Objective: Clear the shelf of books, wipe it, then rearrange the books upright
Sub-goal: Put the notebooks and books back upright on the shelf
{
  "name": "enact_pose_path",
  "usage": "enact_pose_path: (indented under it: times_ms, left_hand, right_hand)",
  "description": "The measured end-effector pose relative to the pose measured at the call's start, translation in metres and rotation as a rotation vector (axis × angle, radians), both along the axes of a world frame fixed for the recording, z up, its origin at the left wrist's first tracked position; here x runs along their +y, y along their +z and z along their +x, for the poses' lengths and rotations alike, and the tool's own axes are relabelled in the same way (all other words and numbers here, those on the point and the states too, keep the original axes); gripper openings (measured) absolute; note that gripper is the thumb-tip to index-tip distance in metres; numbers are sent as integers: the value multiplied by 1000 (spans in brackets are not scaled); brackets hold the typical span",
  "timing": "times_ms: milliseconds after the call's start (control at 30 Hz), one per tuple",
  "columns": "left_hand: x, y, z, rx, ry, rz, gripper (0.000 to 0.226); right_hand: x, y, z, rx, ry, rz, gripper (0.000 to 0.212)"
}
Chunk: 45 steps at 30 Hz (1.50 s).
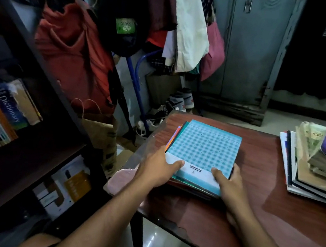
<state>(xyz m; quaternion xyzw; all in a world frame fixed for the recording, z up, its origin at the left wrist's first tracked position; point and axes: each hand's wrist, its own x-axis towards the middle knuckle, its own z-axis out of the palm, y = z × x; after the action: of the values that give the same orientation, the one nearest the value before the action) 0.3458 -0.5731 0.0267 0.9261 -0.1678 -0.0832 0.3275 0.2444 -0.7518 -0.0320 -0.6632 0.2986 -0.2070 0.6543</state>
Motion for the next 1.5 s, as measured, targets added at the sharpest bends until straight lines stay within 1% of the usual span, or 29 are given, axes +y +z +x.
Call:
enact_pose_path:
  times_ms: [33, 100, 200, 267, 367, 433, 533, 600, 633, 667, 733, 800, 900, 967, 1000, 1067, 1133, 1167, 1233, 1300, 1367, 1400, 1433, 1500]
  left_hand:
    - [-3, -1, 1, 13, 19, -17, 42]
    - [-6, -4, 0, 105, 31, -163, 34]
    - [-2, -2, -2, 412, 93, -411, 34]
    - [1, 2, 1, 522, 148, -458, 38]
    - [1, 6, -5, 551, 127, -418, 33]
    - [-2, 5, -17, 583, 119, -435, 32]
    - [-3, -2, -38, 566, 74, -465, 39]
    - [1, -7, -54, 583, 20, -503, 41]
    - [4, -8, -62, 609, -4, -521, 37]
    - [10, -8, -70, 633, -21, -554, 32]
    - [26, -6, -83, 662, -27, -646, 30]
    - [48, -2, -91, 633, 3, -747, 29]
    - [112, 12, -95, 459, 117, -843, 29]
    - [164, 21, -99, 352, 191, -855, 37]
    - [200, 24, -104, 299, 263, -860, 40]
    - [269, 25, -119, 218, 444, -877, 35]
    - [329, 16, -136, 127, 620, -852, 29]
    - [367, 11, -151, 65, 729, -822, 30]
    - [422, -2, -178, -10, 912, -802, 39]
    - [457, -15, -201, -38, 1058, -797, 38]
    - [484, -26, -218, -85, 1213, -787, 41]
    - [492, -30, -223, -106, 1277, -767, 46]
    - [496, -33, -227, -125, 1319, -723, 48]
    - [499, -40, -229, -172, 1390, -633, 40]
  right_hand:
    - [0, -1, 2, -7, -6, 12, 50]
    - [0, -1, 5, -31, -20, 68, 48]
    - [-4, 5, 3, -49, -3, 173, 45]
    - [-2, 8, -3, -45, 37, 186, 42]
    - [4, 6, -17, -31, 28, 160, 40]
    - [8, 7, -29, -27, -11, 144, 40]
    - [16, 16, -53, -63, -88, 164, 42]
    - [22, 24, -71, -110, -143, 212, 42]
    - [25, 29, -79, -137, -160, 240, 42]
    - [31, 36, -86, -164, -160, 255, 43]
    - [42, 51, -95, -210, -115, 250, 45]
    - [57, 67, -96, -244, -33, 205, 46]
    - [105, 87, -80, -287, 161, 168, 44]
    - [143, 90, -64, -302, 303, 148, 42]
    - [173, 91, -51, -311, 400, 144, 43]
    - [235, 83, -25, -328, 588, 113, 46]
    - [299, 73, -3, -331, 759, 101, 47]
    - [341, 69, 7, -324, 886, 118, 46]
    - [409, 56, 19, -311, 1101, 136, 45]
    - [455, 45, 24, -313, 1252, 161, 45]
    - [489, 33, 23, -303, 1396, 191, 61]
    - [498, 26, 23, -299, 1465, 172, 69]
    - [501, 19, 22, -315, 1517, 99, 71]
    - [501, 8, 20, -365, 1607, -63, 63]
